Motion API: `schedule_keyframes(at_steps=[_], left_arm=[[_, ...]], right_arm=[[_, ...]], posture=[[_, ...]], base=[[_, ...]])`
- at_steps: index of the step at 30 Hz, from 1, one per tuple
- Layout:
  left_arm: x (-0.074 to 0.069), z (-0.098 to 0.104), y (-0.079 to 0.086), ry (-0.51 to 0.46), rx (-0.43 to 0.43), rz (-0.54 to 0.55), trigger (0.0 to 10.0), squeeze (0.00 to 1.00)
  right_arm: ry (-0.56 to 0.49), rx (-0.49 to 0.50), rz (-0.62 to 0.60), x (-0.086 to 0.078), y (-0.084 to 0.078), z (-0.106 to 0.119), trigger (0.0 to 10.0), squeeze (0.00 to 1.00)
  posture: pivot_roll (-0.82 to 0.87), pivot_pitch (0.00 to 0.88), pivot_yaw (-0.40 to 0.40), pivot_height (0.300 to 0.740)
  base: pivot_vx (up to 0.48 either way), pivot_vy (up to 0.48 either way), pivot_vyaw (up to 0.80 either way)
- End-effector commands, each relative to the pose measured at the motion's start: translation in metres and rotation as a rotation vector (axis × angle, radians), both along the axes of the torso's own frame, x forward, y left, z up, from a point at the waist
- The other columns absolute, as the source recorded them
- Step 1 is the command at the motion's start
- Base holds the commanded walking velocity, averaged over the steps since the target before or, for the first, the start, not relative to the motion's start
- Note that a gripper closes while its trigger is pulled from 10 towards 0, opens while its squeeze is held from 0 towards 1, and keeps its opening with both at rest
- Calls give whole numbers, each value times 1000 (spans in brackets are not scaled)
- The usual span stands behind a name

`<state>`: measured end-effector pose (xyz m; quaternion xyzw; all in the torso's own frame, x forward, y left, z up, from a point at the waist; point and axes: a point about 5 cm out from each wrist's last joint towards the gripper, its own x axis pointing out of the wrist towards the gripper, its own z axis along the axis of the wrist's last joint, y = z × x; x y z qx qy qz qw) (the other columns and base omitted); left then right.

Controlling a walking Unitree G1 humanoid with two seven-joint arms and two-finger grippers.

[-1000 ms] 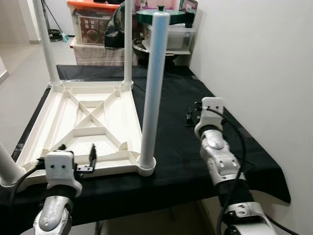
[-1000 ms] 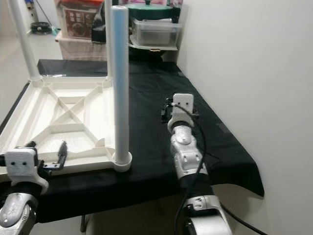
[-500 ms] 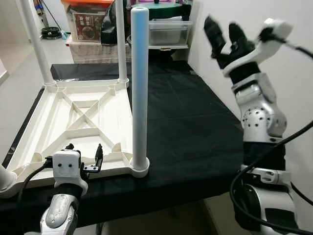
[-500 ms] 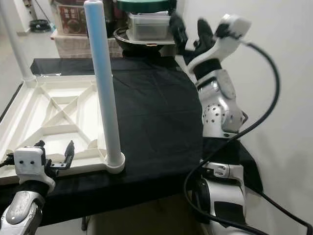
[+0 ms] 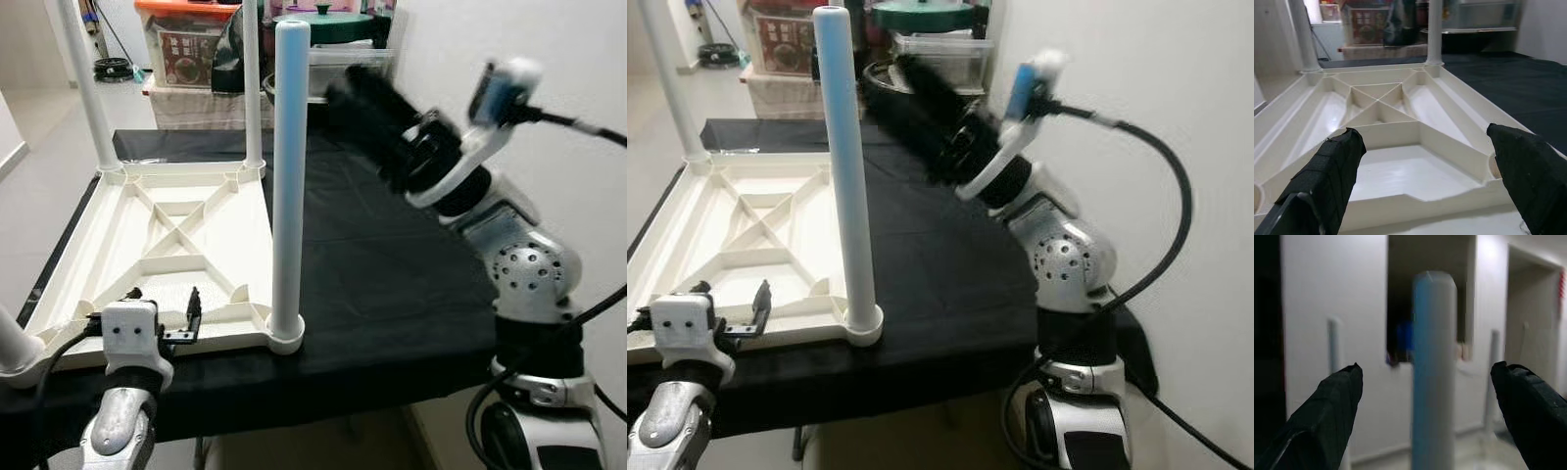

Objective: Building children table

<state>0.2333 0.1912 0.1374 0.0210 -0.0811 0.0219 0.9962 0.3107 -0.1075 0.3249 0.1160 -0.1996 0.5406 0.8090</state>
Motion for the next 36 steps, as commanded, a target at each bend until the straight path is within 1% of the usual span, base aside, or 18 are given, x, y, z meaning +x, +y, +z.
schedule_keyframes(at_steps=[1,4,10,14,17,20,21,24,29,30,31,32,35,36], left_arm=[[0,-3,-2,6,7,-2,10000,0],[0,-3,-1,5,7,-1,10000,0],[1,-3,-2,5,7,-4,10000,0],[2,-4,-3,2,6,-8,10000,0],[2,-4,-3,2,6,-9,10000,0],[3,-5,-4,4,5,-11,10000,0],[3,-5,-4,4,4,-13,10000,0],[4,-5,-5,3,4,-14,10000,0],[4,-5,-5,3,4,-13,10000,0],[4,-5,-5,3,4,-11,10000,0],[4,-5,-5,3,4,-11,10000,0],[4,-6,-5,3,4,-10,10000,0],[4,-6,-5,3,3,-11,10000,0],[4,-6,-6,3,3,-11,10000,0]], right_arm=[[45,-37,-62,9,0,-9,10000,0],[51,-9,-56,9,-2,-4,10000,0],[32,-15,-72,7,-1,6,10000,0],[-44,-11,5,-1,4,20,10000,0],[-58,-21,11,-3,5,22,10000,0],[-36,-44,-26,0,8,29,10000,0],[-5,-50,-60,5,11,35,10000,0],[20,-57,-79,10,13,38,10000,0],[33,-63,-82,12,15,39,10000,0],[55,-72,-94,16,17,40,10000,0],[55,-72,-94,16,17,40,10000,0],[94,-88,-122,22,21,42,4824,0],[104,-94,-131,23,21,42,4824,0],[114,-99,-139,24,21,41,4118,0]], posture=[[3,0,-89,740],[-1,0,-86,740],[-5,0,-85,740],[-7,0,-83,740],[-7,0,-83,740],[-11,0,-82,740],[-11,0,-82,740],[-9,0,-85,740],[-9,0,-85,740],[-8,0,-88,740],[-8,0,-88,740],[-11,0,-89,740],[-11,0,-90,740],[-11,0,-90,740]], base=[[0,0,0],[0,0,0],[0,0,0],[0,0,0],[0,0,0],[0,0,0],[0,0,0],[0,0,0],[0,0,0],[0,0,0],[0,0,0],[0,0,0],[0,0,0],[0,0,0]])
